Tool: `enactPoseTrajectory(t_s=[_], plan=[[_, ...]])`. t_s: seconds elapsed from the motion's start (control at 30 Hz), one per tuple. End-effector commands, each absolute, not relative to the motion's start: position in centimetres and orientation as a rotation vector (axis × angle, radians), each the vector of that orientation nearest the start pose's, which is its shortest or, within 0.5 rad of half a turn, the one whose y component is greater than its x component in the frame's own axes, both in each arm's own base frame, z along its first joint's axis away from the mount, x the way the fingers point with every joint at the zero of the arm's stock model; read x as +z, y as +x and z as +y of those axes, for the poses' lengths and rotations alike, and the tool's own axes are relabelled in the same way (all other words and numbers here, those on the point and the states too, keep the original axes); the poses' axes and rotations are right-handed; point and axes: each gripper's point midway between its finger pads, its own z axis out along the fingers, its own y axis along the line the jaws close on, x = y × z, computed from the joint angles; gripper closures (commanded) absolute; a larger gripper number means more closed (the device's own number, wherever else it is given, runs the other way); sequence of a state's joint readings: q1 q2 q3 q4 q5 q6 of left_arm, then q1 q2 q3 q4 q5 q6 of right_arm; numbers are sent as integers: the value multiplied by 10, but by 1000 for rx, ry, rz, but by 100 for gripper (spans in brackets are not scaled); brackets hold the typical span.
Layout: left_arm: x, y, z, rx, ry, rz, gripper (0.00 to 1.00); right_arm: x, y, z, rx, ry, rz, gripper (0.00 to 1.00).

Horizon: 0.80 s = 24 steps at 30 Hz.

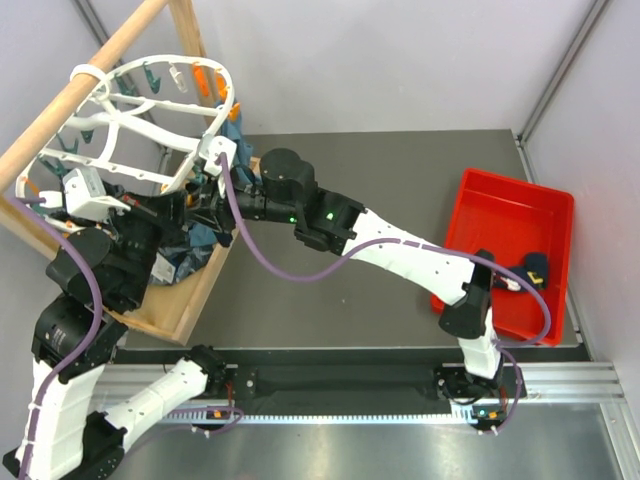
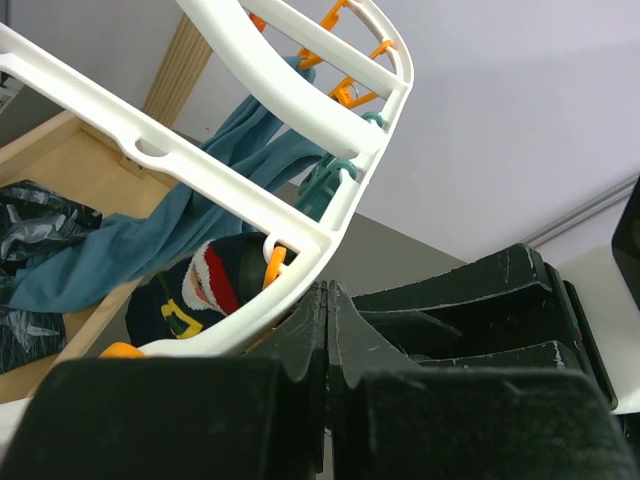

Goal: Clip the socks to the hanger
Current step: Open the clamp at the hanger.

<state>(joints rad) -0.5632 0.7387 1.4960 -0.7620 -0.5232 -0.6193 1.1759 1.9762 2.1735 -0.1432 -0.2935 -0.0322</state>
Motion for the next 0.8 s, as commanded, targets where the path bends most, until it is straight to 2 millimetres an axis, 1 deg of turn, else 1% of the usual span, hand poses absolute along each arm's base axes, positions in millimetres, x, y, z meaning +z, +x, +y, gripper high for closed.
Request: enactPoseTrajectory(t_s=[0.0, 0.1, 0.23, 0.27, 0.33, 0.37, 0.4, 0.47, 0.57, 0.77], plan=[[475, 208, -46, -488, -465, 1508, 100, 485, 155, 547, 1200, -1114, 1056, 81], [475, 209, -46, -486, -467, 1510, 100, 483, 157, 546, 1196, -1111, 1062, 81], [475, 208, -48, -489, -451, 1518, 100, 484, 157, 545, 1195, -1107, 1062, 90], [474, 207, -47, -486, -449, 1521, 93, 485, 159, 545, 1193, -1104, 1062, 93], [473, 206, -48, -485, -442, 1532, 76, 486, 159, 544, 1193, -1104, 1062, 94], [473, 205, -48, -487, -436, 1532, 54, 486, 159, 544, 1195, -1107, 1060, 94], [473, 203, -48, -490, -428, 1532, 50, 485, 159, 544, 1196, -1108, 1059, 94], [471, 204, -49, -487, -421, 1534, 48, 486, 158, 544, 1199, -1105, 1058, 93], [468, 204, -50, -487, -414, 1537, 48, 488, 159, 544, 1204, -1101, 1055, 93], [465, 209, -49, -455, -412, 1546, 52, 490, 156, 542, 1212, -1103, 1047, 93]])
